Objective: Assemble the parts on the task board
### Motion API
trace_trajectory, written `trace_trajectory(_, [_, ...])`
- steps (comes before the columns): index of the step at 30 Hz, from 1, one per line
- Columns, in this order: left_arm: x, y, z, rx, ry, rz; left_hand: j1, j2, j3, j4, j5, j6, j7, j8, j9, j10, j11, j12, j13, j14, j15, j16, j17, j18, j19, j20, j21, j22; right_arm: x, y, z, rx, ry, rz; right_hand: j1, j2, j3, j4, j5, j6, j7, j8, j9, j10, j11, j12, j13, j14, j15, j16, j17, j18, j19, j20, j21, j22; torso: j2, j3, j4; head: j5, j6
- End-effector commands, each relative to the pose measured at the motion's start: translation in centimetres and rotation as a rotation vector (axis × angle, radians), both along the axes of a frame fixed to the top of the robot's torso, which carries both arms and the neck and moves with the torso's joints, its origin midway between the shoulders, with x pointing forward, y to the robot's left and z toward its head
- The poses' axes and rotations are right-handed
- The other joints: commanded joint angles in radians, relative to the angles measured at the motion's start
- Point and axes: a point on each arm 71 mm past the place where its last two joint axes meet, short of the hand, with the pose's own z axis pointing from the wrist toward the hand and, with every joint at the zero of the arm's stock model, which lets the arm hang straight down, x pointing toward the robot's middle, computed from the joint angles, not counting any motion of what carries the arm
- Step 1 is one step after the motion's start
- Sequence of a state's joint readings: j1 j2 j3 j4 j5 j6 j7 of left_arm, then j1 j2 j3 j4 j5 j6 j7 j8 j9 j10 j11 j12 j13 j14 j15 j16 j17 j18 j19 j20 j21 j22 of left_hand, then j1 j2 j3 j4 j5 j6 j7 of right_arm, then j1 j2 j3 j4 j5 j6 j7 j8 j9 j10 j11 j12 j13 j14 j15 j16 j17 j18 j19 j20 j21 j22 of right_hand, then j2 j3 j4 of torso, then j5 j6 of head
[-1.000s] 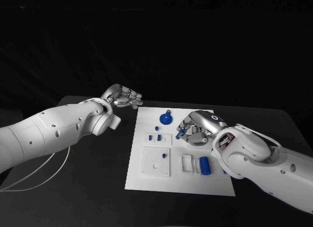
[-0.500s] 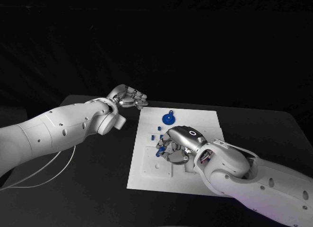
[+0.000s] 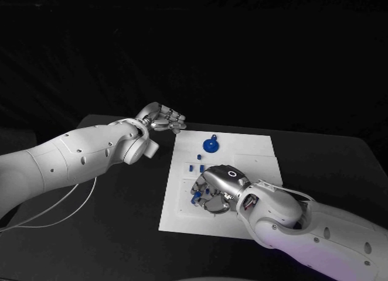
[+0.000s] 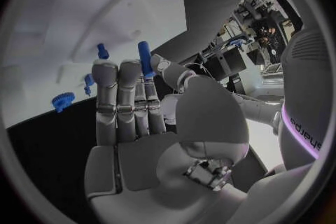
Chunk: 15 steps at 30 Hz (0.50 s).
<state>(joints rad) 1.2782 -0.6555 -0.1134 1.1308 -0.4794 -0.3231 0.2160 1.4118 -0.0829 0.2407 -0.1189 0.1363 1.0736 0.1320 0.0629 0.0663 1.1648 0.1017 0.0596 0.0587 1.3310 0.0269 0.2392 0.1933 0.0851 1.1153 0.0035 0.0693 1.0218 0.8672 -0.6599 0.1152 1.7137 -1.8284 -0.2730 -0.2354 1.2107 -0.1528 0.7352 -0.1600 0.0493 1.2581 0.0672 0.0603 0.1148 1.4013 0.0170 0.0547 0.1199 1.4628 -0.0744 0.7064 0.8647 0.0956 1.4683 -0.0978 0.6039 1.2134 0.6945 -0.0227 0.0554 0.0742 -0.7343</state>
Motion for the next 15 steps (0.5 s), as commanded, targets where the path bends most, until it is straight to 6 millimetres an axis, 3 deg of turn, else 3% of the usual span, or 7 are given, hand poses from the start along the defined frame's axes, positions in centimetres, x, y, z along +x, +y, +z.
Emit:
trace_trajectory(1, [-0.06,-0.27,0.02,-0.010,0.005,-0.015,-0.003,0.011,0.003,0.001,0.004,0.002,0.003,0.000,-0.001,-0.003,0.000,0.002,0.000,0.004,0.000,-0.002,0.002,-0.011,0.005,0.002,0.001,0.001,-0.34,0.29,-0.47,-0.044,-0.015,0.035,0.016,0.021,-0.003,-0.005,0.001,0.008,0.002,0.005,0.000,0.029,-0.018,0.007,0.010,-0.002,-0.006,-0.002,0.001,0.018,0.041,-0.007,-0.005,0.002,0.000,0.0007,-0.0001,0.003,-0.010])
trace_trajectory(15, [-0.06,-0.26,0.01,-0.010,0.005,-0.015,-0.005,0.012,0.003,0.001,0.004,0.002,0.003,-0.001,-0.001,-0.004,0.000,0.002,0.000,0.003,0.000,-0.002,0.002,-0.011,0.004,0.003,0.000,0.002,-0.24,-0.17,-1.14,-0.095,-0.023,0.012,0.013,0.021,-0.002,-0.008,0.002,0.009,0.001,0.005,-0.001,0.030,-0.019,0.007,0.009,-0.002,-0.006,-0.003,0.002,0.018,0.041,-0.007,-0.007,0.004,-0.001,0.0003,-0.0004,0.005,-0.009])
